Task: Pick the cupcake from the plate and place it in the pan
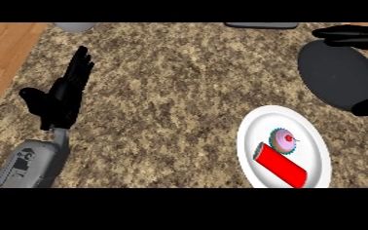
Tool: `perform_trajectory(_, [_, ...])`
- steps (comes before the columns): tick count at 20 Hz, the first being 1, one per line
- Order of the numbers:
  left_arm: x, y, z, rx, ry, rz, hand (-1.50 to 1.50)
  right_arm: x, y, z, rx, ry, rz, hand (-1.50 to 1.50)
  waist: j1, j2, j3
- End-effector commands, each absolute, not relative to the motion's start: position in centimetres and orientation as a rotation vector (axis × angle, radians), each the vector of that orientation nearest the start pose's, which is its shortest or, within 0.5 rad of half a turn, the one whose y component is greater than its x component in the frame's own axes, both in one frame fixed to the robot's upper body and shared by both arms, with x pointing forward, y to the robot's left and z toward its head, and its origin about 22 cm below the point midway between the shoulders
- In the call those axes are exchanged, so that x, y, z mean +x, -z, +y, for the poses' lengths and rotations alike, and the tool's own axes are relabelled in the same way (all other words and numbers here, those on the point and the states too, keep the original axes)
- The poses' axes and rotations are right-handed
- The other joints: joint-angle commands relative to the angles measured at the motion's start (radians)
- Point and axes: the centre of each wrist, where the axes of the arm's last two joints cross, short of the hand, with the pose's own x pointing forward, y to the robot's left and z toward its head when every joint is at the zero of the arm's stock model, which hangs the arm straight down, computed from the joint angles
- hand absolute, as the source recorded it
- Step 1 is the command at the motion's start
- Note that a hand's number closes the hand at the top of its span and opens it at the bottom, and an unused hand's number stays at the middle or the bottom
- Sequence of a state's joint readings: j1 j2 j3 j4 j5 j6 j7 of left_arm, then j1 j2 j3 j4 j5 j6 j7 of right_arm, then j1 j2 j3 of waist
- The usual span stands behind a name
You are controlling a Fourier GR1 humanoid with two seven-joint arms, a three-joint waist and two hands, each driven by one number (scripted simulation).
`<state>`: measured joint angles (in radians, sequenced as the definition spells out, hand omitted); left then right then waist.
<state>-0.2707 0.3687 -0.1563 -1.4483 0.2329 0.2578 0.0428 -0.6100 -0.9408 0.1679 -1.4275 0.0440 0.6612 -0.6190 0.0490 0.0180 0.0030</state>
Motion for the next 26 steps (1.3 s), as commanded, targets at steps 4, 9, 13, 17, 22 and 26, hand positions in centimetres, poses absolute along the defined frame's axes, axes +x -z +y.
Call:
perform_trajectory(4, [31.1, -6.0, 26.6, 0.178, 0.060, -1.640, 0.00, 33.7, -21.1, -31.8, 0.488, -1.731, -1.773, -1.50, -0.018, -0.003, -0.002])
perform_trajectory(9, [30.0, -4.2, 27.4, 0.187, 0.057, -1.616, 0.00, 33.0, -20.4, -31.7, 0.543, -1.785, -1.743, -1.50, -0.022, -0.007, -0.002])
perform_trajectory(13, [29.9, -5.0, 26.9, 0.190, 0.059, -1.621, 0.00, 32.4, -18.2, -31.8, 0.452, -1.860, -1.662, -1.50, -0.032, -0.014, -0.002])
perform_trajectory(17, [29.8, -5.1, 27.1, 0.179, 0.070, -1.631, 0.00, 33.4, -17.7, -32.7, 0.397, -1.843, -1.641, -1.50, -0.028, -0.014, -0.002])
perform_trajectory(22, [29.3, -5.9, 28.2, 0.194, 0.054, -1.622, 0.00, 34.2, -15.2, -33.2, 0.302, -1.838, -1.632, -1.50, -0.029, -0.015, -0.002])
perform_trajectory(26, [30.2, -4.4, 27.0, 0.175, 0.072, -1.605, 0.00, 35.2, -14.7, -31.9, 0.271, -1.901, -1.570, -1.50, -0.035, -0.013, -0.003])
